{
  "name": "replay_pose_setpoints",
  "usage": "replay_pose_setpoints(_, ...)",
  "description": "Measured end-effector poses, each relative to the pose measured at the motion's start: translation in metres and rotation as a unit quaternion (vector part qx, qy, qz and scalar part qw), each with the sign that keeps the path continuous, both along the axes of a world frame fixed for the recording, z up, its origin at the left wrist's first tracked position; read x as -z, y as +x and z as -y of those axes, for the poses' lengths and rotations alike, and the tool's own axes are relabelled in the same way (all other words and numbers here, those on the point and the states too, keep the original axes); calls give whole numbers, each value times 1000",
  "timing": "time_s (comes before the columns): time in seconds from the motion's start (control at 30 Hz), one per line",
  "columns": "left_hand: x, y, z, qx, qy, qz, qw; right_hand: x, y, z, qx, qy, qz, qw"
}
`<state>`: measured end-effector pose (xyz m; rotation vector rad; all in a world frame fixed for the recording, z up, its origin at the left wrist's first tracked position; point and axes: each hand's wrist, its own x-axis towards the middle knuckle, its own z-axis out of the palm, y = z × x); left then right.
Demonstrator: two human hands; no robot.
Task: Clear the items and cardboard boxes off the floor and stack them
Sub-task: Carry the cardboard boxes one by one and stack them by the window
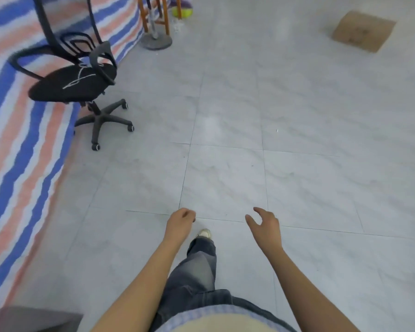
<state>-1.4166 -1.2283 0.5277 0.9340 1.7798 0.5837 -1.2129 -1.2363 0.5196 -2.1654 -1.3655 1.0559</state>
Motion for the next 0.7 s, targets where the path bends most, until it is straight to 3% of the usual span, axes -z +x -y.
replay_pose_setpoints(0.3,-34,-3,-209,6,51,53,997,-35,0,-174,86,45,5,995)
replay_pose_setpoints(0.57,-8,64,-278,129,-55,48,989,-16,39,-230,160,-45,-2,986)
replay_pose_setpoints(0.7,-1,103,-353,122,-41,37,991,-4,82,-289,171,-37,-3,985)
